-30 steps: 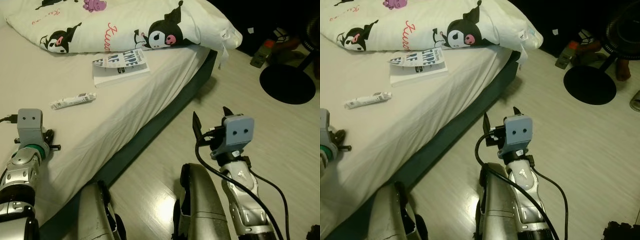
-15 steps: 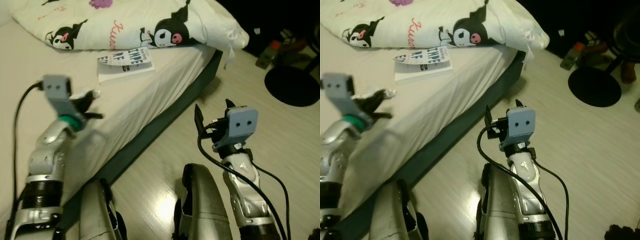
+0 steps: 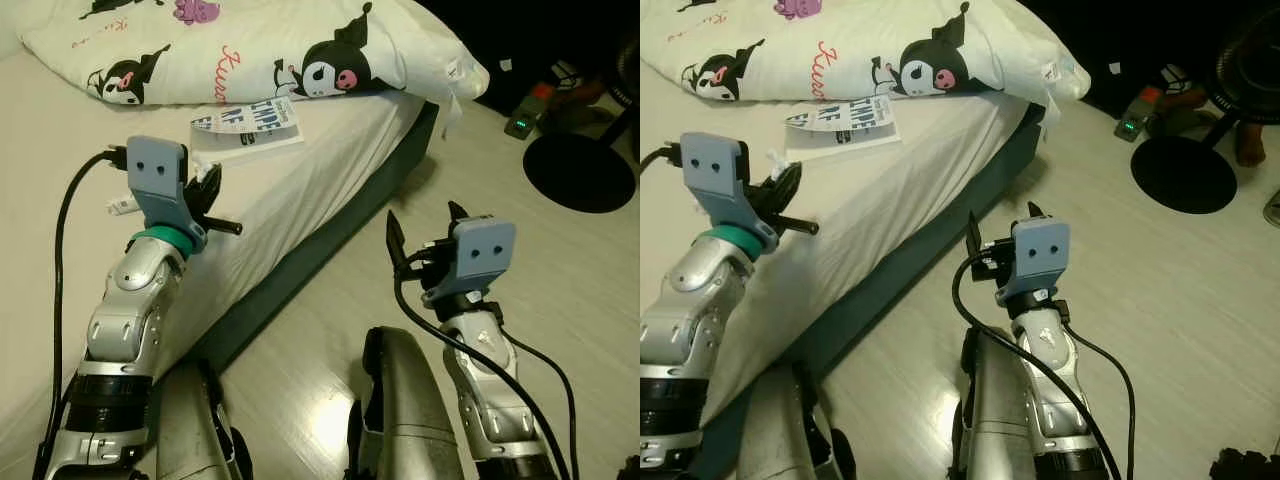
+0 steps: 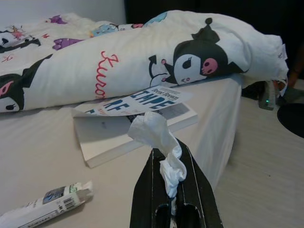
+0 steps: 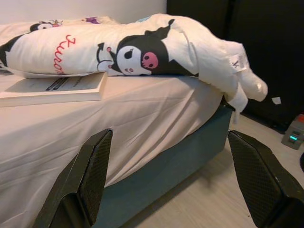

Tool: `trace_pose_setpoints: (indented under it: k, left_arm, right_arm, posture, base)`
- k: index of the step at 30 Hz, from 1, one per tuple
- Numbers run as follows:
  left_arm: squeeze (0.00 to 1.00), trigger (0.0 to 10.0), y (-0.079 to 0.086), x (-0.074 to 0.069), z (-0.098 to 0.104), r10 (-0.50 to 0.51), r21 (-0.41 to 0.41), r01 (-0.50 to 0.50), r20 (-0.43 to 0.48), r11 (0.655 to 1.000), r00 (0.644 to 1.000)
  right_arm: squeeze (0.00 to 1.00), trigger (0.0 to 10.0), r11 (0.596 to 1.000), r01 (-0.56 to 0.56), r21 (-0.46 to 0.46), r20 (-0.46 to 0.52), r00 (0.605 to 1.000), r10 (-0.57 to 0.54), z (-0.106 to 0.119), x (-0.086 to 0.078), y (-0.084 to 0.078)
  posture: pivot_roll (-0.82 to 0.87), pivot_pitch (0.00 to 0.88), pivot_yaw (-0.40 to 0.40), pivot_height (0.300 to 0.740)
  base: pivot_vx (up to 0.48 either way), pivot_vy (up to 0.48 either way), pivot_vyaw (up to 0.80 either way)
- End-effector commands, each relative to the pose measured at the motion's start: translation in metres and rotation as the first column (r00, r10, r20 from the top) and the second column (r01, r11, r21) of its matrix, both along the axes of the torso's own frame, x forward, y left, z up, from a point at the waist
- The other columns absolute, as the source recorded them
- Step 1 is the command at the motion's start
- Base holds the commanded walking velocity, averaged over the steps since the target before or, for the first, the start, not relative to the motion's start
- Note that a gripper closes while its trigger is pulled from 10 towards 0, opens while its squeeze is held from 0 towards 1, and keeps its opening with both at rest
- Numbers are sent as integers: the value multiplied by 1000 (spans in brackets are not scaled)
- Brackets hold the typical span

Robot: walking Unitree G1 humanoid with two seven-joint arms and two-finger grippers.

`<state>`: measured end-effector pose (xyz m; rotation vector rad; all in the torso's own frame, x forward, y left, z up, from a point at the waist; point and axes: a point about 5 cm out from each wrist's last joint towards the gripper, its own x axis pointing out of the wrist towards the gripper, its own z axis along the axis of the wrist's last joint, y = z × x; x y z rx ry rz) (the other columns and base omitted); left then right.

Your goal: Clean up the room

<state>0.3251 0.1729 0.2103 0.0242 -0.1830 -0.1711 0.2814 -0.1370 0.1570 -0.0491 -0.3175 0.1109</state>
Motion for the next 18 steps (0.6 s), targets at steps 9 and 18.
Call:
trace_pose_setpoints:
  k: [9,18]
  left_arm:
    - [0,10000,-9,3,0,9,5,-9,5,1000,1000]
    - [0,10000,-13,4,-4,1,-10,-1,-20,1000,1000]
  right_arm:
    - [0,10000,1000,12,-10,-20,1000,-12,-5,2,-5]
    - [0,10000,1000,17,-13,-24,1000,-17,-7,1,-6]
  posture:
    - [-120,111,65,585]
    - [-122,115,64,620]
  base:
    - [0,0,0]
    - [0,0,0]
